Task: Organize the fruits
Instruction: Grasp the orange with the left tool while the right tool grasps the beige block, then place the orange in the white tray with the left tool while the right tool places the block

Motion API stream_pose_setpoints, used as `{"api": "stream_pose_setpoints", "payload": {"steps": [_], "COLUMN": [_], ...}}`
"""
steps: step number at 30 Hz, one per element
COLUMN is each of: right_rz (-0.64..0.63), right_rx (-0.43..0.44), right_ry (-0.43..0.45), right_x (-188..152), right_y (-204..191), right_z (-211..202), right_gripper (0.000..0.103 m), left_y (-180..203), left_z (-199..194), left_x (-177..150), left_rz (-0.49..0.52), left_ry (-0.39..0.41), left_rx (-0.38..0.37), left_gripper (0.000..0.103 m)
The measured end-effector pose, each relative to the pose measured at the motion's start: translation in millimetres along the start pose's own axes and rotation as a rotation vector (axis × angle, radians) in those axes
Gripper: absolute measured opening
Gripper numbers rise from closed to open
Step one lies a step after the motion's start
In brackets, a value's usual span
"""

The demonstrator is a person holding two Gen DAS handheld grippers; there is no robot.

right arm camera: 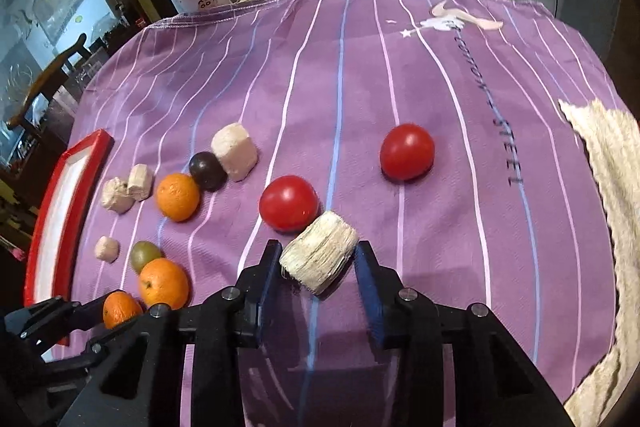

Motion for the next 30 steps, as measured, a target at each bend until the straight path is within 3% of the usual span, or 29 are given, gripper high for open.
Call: {"api": "stream_pose_setpoints", "payload": {"steps": [5,9,16,23,30], "right_rz": [0.013,-0.021,-0.135,-0.191,-0.293], "right_rx": [0.024,0.06,0.179,0.298,0.264], "right_ry": [0.006,0.016,-0.004,-0.077,-0.105], "right_x": [-13,-22,-32,-36,-39], "right_y": [-4,-30,-126,-232,-317], "right_z": [-21,-38,-52,-21,38], "right_gripper": [0.041,0.041,0.041,0.041,0.041], "left_y": [-15,-38,-122,-227,-303], "left_z": [-24,-47,-85,-86,-52], "left_x": [-5,-7,-15,-16,-6], "left_rz": [-0.057,-0.092,-0.175,-0.22,-0.306], "left_ry": [0.037,0.079,0.122,0.079,0.037], "left_rx": [-0.022,-0.014,0.068,0.18,0.197], "left_gripper": [0.034,0.034,0.034,0.034,0.034]}}
Point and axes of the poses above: each gripper's, at about its wrist camera, not at the fingertips, and z roughly the way its jaws point, y to its right, x to its top, the point moved 3 cm from there along z, roughly the way its jaws point, and after that the axes turned 12 degrees about z, right-handed, at the moved point
